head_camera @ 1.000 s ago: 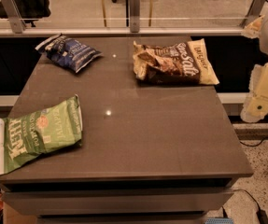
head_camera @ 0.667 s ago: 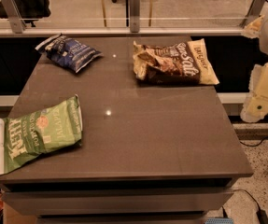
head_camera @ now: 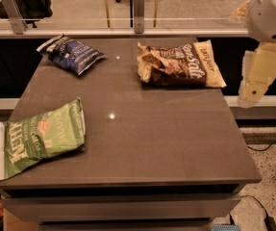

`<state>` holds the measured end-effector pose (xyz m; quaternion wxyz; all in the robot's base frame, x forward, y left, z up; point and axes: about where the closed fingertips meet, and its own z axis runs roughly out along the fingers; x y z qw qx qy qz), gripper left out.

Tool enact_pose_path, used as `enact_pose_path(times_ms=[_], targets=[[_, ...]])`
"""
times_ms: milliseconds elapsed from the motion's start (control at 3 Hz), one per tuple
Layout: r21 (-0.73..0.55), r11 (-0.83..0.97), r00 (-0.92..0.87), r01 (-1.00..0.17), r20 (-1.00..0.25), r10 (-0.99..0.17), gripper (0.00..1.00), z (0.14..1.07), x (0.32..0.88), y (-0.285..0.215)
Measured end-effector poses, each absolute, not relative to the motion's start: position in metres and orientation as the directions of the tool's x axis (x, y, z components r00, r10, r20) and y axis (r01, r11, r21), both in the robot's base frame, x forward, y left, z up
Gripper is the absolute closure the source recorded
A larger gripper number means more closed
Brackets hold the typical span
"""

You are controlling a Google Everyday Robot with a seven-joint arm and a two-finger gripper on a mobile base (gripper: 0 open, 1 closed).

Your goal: Pick brown chip bag

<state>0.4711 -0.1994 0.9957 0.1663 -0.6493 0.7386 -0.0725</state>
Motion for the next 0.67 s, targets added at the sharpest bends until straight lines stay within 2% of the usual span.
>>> enact_pose_path(times_ms=[667], targets=[[-0.343,-0.076,0.085,-0.936,-0.011,-0.996,0.00,0.987,0.526,-0.169]])
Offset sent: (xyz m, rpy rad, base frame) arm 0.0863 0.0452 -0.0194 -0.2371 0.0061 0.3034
